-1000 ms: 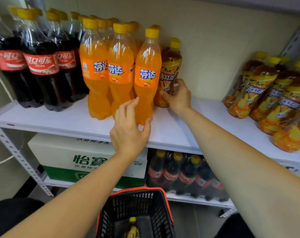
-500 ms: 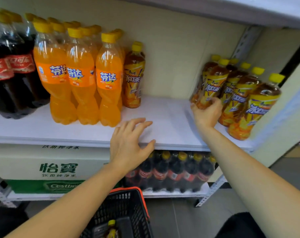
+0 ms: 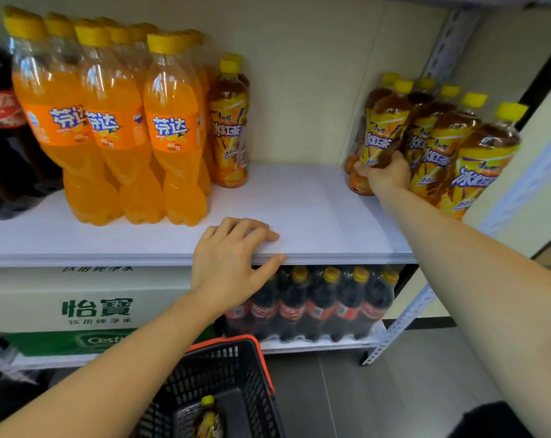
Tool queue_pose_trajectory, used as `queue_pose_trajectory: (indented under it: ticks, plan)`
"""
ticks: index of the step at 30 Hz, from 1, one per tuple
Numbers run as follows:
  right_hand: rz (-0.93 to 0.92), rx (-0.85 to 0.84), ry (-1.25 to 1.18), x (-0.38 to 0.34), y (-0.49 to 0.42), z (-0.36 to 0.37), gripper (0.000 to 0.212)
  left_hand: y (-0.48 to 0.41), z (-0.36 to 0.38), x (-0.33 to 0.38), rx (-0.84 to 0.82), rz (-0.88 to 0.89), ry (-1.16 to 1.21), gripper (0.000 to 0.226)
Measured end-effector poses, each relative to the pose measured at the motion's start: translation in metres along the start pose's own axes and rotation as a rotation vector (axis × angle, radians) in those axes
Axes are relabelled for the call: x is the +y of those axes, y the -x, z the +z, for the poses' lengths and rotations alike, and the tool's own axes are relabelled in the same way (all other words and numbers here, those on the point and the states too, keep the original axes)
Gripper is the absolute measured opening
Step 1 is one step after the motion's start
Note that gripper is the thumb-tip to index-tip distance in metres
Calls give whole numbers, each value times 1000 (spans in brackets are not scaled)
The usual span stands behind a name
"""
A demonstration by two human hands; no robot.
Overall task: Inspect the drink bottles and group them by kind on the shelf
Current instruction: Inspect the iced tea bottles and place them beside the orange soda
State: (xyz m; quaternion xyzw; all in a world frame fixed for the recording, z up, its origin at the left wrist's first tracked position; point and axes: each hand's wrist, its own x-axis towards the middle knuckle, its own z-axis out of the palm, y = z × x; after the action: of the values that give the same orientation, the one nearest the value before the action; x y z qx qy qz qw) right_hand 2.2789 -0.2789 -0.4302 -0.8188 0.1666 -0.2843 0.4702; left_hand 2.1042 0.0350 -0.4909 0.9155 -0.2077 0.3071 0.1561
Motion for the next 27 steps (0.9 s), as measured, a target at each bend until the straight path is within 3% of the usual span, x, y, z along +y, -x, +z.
queue_pose_trajectory:
  ticks: [12, 15, 18, 22, 27]
  plan:
    - [17, -303, -415, -40, 150, -42, 52, -3, -15, -6, -189, 12, 74, 37]
    - [51, -377, -498, -58, 194, -60, 46, -8, -27, -6, -256, -115, 332, 42]
    - [81, -433, -605, -69, 238, -74, 44, -11, -47, 5, -213, -235, 712, 37]
    - [99, -451, -639, -60, 288, -81, 50, -9, -71, 24, -148, -255, 931, 25]
    - [27, -478, -517, -42, 315, -76, 49, -1, -87, 47, -257, -295, 1153, 62]
